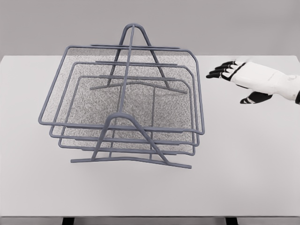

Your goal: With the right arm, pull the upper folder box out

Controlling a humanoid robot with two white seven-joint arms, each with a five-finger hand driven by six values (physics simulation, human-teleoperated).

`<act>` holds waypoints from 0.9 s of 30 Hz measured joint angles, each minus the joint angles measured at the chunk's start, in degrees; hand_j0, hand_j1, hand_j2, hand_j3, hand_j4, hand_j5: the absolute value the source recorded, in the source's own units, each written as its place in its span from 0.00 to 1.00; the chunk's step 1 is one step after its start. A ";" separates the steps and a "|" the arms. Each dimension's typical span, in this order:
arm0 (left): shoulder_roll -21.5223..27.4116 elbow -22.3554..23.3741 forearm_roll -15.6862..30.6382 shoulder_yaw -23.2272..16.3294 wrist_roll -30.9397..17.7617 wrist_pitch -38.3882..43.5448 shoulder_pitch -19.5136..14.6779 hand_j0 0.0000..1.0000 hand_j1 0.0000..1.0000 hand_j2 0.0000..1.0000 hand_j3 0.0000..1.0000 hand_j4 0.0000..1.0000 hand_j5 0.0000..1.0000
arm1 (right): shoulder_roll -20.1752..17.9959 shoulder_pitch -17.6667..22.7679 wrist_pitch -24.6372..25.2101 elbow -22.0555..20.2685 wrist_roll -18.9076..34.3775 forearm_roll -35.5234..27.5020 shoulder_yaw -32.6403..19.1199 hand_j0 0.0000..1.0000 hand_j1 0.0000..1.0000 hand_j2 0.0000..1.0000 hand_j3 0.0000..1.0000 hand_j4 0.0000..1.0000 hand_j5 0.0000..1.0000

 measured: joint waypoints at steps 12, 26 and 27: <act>0.00 0.00 0.00 0.00 0.00 0.00 0.00 1.00 1.00 1.00 1.00 1.00 1.00 | 7.70 -2.99 -4.87 -0.68 0.03 3.74 0.86 1.00 1.00 1.00 1.00 1.00 1.00; 0.01 -0.16 0.00 0.17 0.02 0.04 0.00 1.00 1.00 1.00 1.00 1.00 1.00 | 7.82 0.61 -2.75 -0.44 -0.97 0.05 4.09 1.00 1.00 1.00 1.00 1.00 1.00; 0.01 -0.16 0.00 0.18 0.02 0.04 0.00 1.00 1.00 1.00 1.00 1.00 1.00 | 7.68 0.61 -3.02 -0.41 -0.89 0.38 4.19 1.00 1.00 1.00 1.00 1.00 1.00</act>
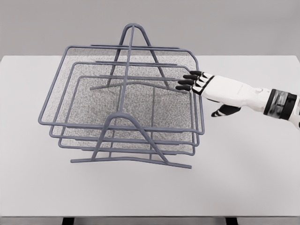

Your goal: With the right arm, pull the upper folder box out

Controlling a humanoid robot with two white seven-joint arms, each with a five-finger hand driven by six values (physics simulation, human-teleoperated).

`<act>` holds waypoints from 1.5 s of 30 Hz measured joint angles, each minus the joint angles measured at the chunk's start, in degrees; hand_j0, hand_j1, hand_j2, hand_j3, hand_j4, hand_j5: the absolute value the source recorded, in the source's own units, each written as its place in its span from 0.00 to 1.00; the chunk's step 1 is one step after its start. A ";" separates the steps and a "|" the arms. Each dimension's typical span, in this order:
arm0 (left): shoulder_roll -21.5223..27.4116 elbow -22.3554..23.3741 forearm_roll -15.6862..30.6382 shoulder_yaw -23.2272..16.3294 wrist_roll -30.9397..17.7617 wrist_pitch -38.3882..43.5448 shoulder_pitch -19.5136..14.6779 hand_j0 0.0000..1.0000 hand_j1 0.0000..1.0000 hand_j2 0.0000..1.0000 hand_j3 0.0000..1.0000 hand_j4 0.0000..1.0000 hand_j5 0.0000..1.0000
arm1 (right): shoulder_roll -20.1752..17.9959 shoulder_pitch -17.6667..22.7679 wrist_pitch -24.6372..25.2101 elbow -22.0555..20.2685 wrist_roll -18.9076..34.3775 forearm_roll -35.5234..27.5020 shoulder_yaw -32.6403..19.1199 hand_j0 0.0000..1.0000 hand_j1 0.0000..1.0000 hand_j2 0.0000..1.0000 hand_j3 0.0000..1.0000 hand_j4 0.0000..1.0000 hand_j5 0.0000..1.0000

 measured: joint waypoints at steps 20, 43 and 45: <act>-0.01 0.16 0.00 -0.16 -0.02 -0.04 0.00 1.00 1.00 1.00 1.00 1.00 1.00 | -9.97 5.54 -1.71 -0.68 0.57 -4.65 -7.66 1.00 1.00 1.00 1.00 1.00 1.00; -0.01 0.17 0.01 -0.18 -0.02 -0.04 0.00 1.00 1.00 1.00 1.00 1.00 1.00 | -24.28 22.24 -2.55 0.65 0.84 -9.97 -33.97 1.00 1.00 1.00 1.00 1.00 1.00; -0.01 0.17 0.01 -0.18 -0.02 -0.04 0.00 1.00 1.00 1.00 1.00 1.00 1.00 | -29.04 19.79 -2.60 0.25 0.87 -15.77 -33.06 1.00 1.00 1.00 1.00 1.00 1.00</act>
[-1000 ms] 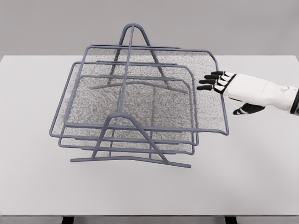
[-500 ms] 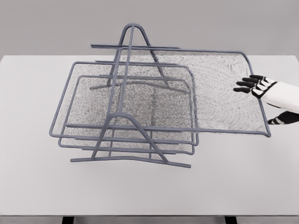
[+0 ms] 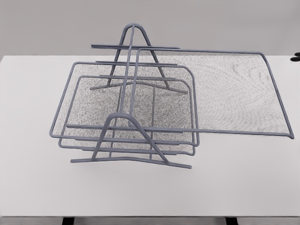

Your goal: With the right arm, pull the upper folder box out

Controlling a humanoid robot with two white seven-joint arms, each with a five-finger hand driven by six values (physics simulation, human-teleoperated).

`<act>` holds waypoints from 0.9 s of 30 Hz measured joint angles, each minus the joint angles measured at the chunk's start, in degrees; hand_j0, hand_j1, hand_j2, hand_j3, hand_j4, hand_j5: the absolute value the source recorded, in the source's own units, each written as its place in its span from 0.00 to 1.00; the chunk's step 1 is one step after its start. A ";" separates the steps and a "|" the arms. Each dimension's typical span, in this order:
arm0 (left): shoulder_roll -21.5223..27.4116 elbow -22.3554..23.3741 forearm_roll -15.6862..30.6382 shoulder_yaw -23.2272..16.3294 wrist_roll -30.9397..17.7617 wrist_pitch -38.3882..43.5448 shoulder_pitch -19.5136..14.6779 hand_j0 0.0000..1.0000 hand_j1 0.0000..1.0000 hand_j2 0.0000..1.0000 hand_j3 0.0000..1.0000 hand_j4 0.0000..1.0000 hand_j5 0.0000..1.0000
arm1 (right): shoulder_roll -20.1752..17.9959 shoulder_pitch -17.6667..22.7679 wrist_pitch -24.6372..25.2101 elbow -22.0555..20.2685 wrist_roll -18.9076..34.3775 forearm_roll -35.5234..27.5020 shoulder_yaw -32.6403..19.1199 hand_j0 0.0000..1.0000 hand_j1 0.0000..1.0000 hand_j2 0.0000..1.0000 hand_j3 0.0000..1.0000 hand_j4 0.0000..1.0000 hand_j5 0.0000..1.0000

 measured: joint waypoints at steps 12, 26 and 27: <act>0.00 -0.01 0.00 0.00 0.00 0.00 0.00 1.00 1.00 1.00 1.00 1.00 1.00 | 7.50 -27.24 10.18 -0.60 0.04 2.35 20.68 1.00 1.00 1.00 1.00 1.00 1.00; 0.00 -0.14 0.00 0.01 -0.17 0.00 -0.26 1.00 1.00 1.00 1.00 1.00 1.00 | 16.24 -40.18 6.57 -2.34 0.05 2.38 44.23 1.00 1.00 1.00 1.00 1.00 1.00; 0.00 -0.15 0.00 0.01 -0.17 0.00 -0.26 1.00 1.00 1.00 1.00 1.00 1.00 | 16.62 -40.09 6.53 -2.33 0.05 2.39 44.78 1.00 1.00 1.00 1.00 1.00 1.00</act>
